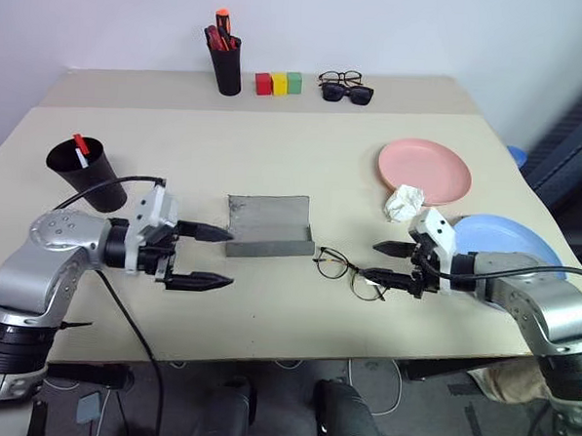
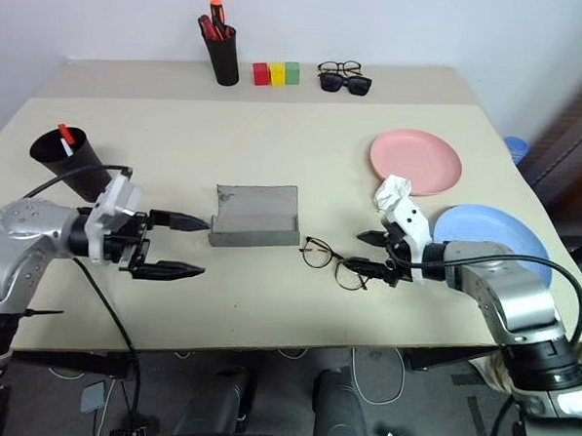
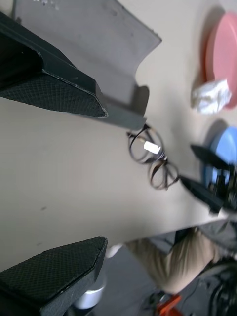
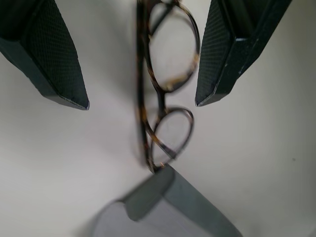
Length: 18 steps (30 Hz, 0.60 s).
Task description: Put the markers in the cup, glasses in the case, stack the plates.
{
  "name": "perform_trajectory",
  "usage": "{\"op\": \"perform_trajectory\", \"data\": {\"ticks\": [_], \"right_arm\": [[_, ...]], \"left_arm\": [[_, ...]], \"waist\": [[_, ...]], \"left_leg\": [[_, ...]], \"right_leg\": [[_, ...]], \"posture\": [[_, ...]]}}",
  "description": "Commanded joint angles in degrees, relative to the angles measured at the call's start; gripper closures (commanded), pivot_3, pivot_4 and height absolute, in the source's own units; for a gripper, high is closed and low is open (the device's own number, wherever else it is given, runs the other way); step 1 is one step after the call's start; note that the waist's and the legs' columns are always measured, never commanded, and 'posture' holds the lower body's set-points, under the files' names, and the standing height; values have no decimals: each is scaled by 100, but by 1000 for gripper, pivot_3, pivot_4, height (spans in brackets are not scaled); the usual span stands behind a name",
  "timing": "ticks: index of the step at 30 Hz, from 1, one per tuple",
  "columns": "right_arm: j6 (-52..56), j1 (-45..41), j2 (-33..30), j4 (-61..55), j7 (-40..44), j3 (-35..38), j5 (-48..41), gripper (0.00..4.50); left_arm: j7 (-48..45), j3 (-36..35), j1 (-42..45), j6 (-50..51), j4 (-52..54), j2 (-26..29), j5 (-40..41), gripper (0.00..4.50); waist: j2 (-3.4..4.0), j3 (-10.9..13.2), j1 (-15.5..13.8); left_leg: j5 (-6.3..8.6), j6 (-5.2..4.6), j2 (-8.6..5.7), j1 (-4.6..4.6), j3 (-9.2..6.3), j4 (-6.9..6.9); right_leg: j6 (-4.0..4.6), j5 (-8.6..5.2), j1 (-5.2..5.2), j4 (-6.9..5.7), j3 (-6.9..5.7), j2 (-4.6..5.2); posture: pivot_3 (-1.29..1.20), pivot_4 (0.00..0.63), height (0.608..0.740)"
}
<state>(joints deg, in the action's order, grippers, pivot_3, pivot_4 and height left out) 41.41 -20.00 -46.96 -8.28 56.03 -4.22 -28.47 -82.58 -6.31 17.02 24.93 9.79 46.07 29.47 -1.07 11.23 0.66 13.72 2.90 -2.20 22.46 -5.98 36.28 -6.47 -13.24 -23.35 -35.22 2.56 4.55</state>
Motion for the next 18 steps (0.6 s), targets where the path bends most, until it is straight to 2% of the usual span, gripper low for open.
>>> {"op": "perform_trajectory", "data": {"ticks": [1,18], "right_arm": [[62,-207,57,142,169,-118,50,1023],[340,-317,449,57,468,-358,-59,1023]], "left_arm": [[-260,-194,-84,-291,-35,154,216,564],[-13,-340,-531,-448,142,251,382,564]], "waist": [[0,0,9],[0,0,34]], "left_leg": [[0,0,0,1,2,-2],[0,0,1,-3,2,-4]], "right_leg": [[-1,0,-2,2,0,1],[-2,1,-6,-8,1,-3]], "posture": [[0,150,740],[0,150,740]]}}
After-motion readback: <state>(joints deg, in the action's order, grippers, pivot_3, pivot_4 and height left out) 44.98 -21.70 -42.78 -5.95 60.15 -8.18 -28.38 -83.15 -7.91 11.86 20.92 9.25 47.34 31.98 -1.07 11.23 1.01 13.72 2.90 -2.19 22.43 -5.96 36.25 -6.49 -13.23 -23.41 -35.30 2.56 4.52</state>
